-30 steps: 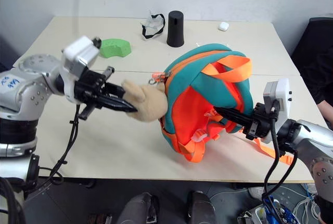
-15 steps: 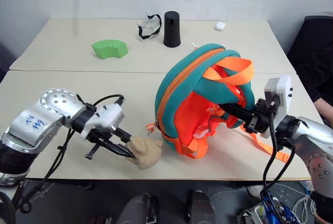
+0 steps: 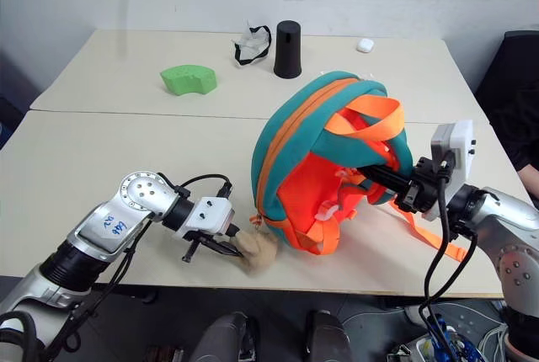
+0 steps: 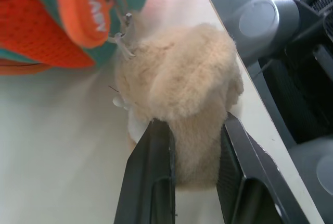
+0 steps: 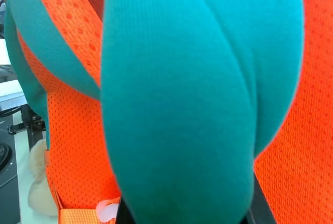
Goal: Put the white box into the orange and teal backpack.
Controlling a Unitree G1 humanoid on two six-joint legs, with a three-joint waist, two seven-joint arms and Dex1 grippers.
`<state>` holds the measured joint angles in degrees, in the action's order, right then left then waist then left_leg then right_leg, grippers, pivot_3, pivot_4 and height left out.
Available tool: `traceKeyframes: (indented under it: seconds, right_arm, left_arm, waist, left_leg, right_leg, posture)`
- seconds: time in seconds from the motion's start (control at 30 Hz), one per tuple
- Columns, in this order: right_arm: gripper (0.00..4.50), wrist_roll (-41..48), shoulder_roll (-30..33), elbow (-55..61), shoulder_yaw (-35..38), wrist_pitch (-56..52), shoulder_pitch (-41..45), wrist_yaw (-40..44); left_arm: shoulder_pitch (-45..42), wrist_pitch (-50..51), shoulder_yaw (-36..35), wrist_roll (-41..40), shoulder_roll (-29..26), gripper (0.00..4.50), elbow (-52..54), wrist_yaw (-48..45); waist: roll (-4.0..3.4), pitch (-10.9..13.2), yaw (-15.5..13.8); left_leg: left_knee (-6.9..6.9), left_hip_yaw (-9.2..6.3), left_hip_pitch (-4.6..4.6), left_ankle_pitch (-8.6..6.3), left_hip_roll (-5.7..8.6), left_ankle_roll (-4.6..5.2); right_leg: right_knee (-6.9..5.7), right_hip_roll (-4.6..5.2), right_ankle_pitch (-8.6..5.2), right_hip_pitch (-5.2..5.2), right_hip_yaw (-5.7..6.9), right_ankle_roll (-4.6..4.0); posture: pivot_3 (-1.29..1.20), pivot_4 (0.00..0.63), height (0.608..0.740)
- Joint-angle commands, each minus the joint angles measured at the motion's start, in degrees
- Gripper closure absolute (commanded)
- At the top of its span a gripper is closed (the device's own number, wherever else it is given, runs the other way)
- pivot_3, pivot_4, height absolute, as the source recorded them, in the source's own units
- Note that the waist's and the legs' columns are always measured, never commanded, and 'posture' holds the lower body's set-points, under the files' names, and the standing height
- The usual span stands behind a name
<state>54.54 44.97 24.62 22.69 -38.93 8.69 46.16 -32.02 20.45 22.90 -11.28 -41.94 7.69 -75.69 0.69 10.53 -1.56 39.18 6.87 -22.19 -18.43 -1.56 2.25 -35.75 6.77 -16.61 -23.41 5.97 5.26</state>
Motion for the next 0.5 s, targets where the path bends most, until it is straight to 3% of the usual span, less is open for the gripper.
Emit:
traceKeyframes:
  seconds: [0.03, 0.2, 0.33, 0.37, 0.5]
  right_arm:
    - [3.5, 2.31, 4.96, 2.07, 3.82, -2.35, -4.09, 5.48]
    - [1.78, 1.92, 11.58, 1.06, 8.23, -3.44, -10.85, 13.72]
    - [0.43, 1.33, 15.97, -1.27, 15.8, -4.82, -16.06, 20.94]
    - [0.07, 0.78, 17.02, -2.48, 17.73, -5.08, -16.87, 22.33]
    - [0.03, -2.83, 20.7, -7.5, 23.55, -4.49, -19.02, 27.44]
  left_arm:
    - [-2.32, 11.86, -6.4, -11.0, -0.72, 2.96, 1.33, -3.76]
    - [-5.8, 21.22, -13.22, -20.57, -3.97, 1.3, 2.52, -7.12]
    - [-6.32, 25.45, -18.35, -25.11, -8.13, 0.05, 1.46, -9.13]
    - [-6.26, 26.0, -19.38, -25.69, -9.12, 0.0, 1.02, -9.26]
    - [-5.55, 27.14, -22.01, -26.47, -13.24, 0.0, 0.56, -9.77]
  waist:
    - [0.0, 0.01, 0.05]
    - [0.01, 0.01, 0.24]
    - [0.01, 0.02, 0.42]
    - [0.02, 0.02, 0.41]
    - [0.02, 0.02, 0.31]
  left_leg:
    - [0.0, -0.02, -0.04, 0.0, -0.02, 0.0]
    - [0.0, -0.04, -0.17, 0.01, -0.08, -0.04]
    - [0.0, 0.03, -0.08, 0.0, -0.08, -0.04]
    - [0.0, 0.02, -0.09, -0.01, -0.09, -0.05]
    - [0.0, 0.02, -0.05, -0.01, -0.07, -0.06]
  right_leg:
    - [0.0, -0.03, 0.0, -0.02, 0.01, 0.0]
    - [-0.07, -0.21, 0.0, -0.08, 0.07, 0.0]
    - [0.07, -0.24, 0.0, -0.05, 0.02, 0.0]
    - [0.11, -0.26, 0.0, -0.06, 0.03, 0.0]
    - [0.12, -0.24, -0.01, -0.04, 0.01, 0.0]
  posture:
    - [0.0, 0.15, 0.74]
    - [0.0, 0.15, 0.74]
    - [0.0, 0.15, 0.74]
    - [0.0, 0.15, 0.74]
    - [0.0, 0.15, 0.74]
